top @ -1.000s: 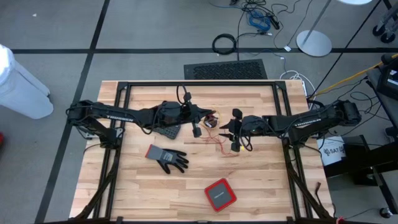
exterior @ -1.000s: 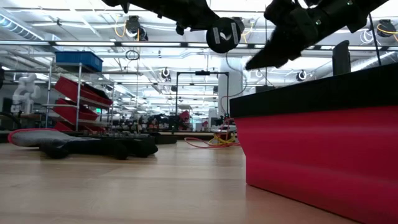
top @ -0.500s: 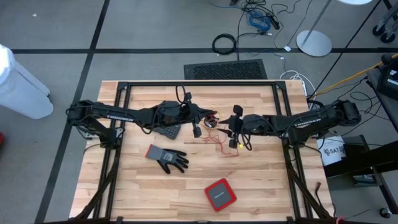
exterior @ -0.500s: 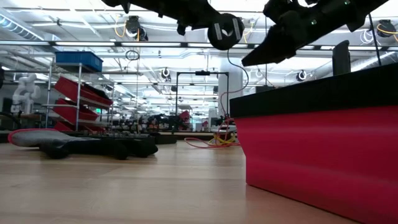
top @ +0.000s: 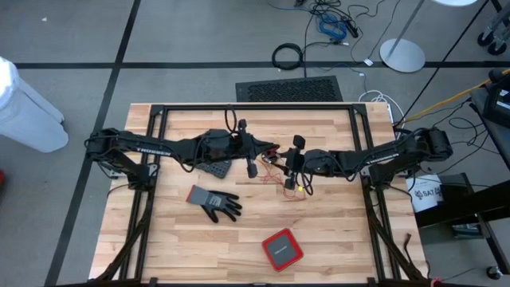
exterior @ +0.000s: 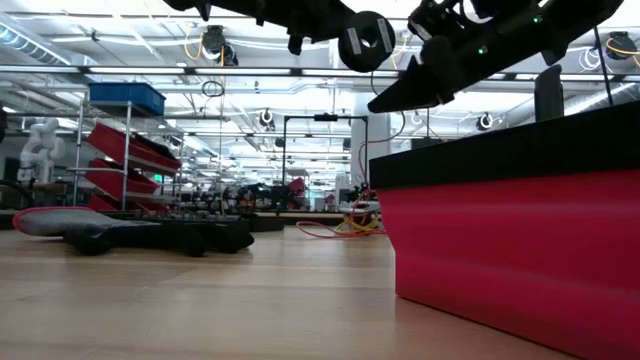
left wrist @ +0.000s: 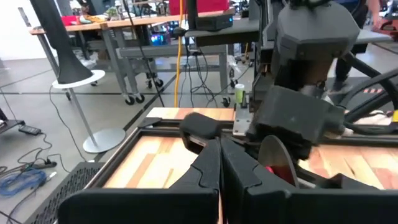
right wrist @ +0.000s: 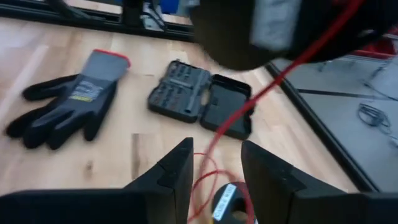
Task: Coil cords
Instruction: Uncoil the red wire from the spool
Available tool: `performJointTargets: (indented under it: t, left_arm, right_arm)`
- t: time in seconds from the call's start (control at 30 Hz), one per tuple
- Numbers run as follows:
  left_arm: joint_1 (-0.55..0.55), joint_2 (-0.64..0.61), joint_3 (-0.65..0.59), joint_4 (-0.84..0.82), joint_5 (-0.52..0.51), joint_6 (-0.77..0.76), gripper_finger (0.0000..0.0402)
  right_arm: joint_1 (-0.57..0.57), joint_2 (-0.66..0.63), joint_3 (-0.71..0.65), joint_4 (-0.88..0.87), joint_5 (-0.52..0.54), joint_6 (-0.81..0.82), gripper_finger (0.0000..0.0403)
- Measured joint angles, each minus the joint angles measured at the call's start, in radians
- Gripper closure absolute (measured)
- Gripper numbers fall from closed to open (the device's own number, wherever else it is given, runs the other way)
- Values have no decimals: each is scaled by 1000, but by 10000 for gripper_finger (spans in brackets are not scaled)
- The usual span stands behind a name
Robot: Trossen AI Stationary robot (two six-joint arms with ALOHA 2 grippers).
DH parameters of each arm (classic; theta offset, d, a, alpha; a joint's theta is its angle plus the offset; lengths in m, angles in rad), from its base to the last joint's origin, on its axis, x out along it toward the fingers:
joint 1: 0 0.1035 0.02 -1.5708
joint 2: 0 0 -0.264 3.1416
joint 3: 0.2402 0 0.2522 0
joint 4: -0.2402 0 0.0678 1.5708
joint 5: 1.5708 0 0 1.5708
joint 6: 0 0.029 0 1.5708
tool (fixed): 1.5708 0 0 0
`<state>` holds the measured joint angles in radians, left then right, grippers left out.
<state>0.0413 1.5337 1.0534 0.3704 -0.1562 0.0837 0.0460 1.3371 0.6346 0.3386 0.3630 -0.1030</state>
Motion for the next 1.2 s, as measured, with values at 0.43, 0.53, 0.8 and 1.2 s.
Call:
performJointTargets:
  t: [0.43, 0.53, 0.8, 1.2]
  left_arm:
    - [-3, 0, 0, -16, 0, 0, 401]
    - [-5, 0, 0, -16, 0, 0, 401]
    - [0, 0, 0, -180, -175, 97, 401]
    - [10, 75, 0, -70, -399, 184, 401]
  right_arm:
    - [0, -4, 0, 32, 8, -10, 321]
    - [0, -4, 0, 32, 12, -8, 374]
    - [1, -20, -1, -13, 236, 60, 401]
    - [47, 14, 0, 227, -73, -8, 402]
